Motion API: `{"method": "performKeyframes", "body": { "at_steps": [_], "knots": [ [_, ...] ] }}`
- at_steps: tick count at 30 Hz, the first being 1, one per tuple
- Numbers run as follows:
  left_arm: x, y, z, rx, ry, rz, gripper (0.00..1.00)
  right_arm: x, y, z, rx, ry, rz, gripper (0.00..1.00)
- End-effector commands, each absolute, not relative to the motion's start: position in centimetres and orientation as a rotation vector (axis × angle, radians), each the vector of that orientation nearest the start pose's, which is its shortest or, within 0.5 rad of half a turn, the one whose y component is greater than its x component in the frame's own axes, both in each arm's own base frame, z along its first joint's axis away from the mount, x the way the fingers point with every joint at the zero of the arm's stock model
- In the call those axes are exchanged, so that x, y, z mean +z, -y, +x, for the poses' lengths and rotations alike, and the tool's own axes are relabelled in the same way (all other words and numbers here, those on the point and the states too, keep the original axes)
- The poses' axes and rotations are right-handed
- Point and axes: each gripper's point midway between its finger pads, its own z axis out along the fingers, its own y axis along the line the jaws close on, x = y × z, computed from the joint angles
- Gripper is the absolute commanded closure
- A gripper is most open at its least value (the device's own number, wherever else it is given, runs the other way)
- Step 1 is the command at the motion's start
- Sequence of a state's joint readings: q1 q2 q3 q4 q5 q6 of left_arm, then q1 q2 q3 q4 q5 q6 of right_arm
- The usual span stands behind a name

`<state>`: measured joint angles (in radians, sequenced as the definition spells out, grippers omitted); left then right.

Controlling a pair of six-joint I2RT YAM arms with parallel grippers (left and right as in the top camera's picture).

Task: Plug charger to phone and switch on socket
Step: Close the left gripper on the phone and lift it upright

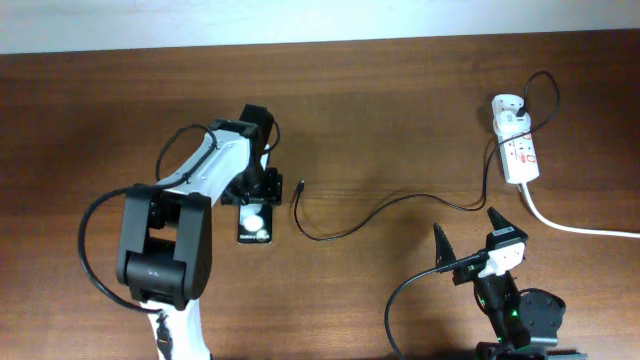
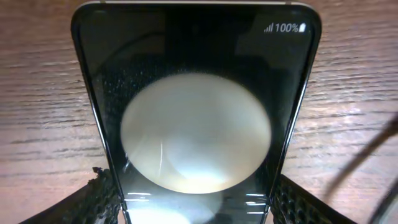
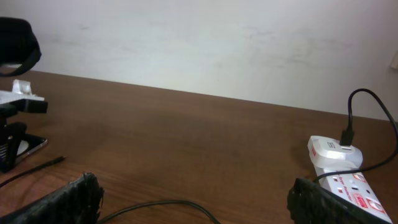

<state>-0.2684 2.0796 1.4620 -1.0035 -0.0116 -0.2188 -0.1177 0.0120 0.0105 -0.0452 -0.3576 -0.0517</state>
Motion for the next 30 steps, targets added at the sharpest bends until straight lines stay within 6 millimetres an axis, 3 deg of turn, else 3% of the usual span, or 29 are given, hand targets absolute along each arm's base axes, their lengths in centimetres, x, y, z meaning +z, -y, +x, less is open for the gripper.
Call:
{"method": "performKeyframes", "body": {
  "at_steps": [1,9,17,22,27,30],
  "knots": [
    [1.9,10.3,37.0,0.014,-3.161,0.066,0.27,16.3,-3.5,24.1,0.177,-1.604,-0.229,0.01],
    [2.1,10.4,36.7,0.002,-3.178,0.065,0.28,16.3,-3.5,24.1,0.177,-1.604,-0.229,0.01],
    [5.0,11.6,38.7,-0.076,-3.126,0.066,0.28,16.3,-3.5,24.1,0.177,-1.604,-0.229,0.01],
    [7.4,13.7,39.9,-0.252,-3.087,0.072,0.28,16.3,-3.5,24.1,0.177,-1.604,-0.229,0.01],
    [8.4,16.3,39.7,-0.497,-3.073,0.084,0.32,16.3,-3.5,24.1,0.177,-1.604,-0.229,0.01],
    [9.2,17.8,39.5,-0.678,-3.06,0.078,0.39,16.3,-3.5,24.1,0.177,-1.604,-0.229,0.01]
  ]
}}
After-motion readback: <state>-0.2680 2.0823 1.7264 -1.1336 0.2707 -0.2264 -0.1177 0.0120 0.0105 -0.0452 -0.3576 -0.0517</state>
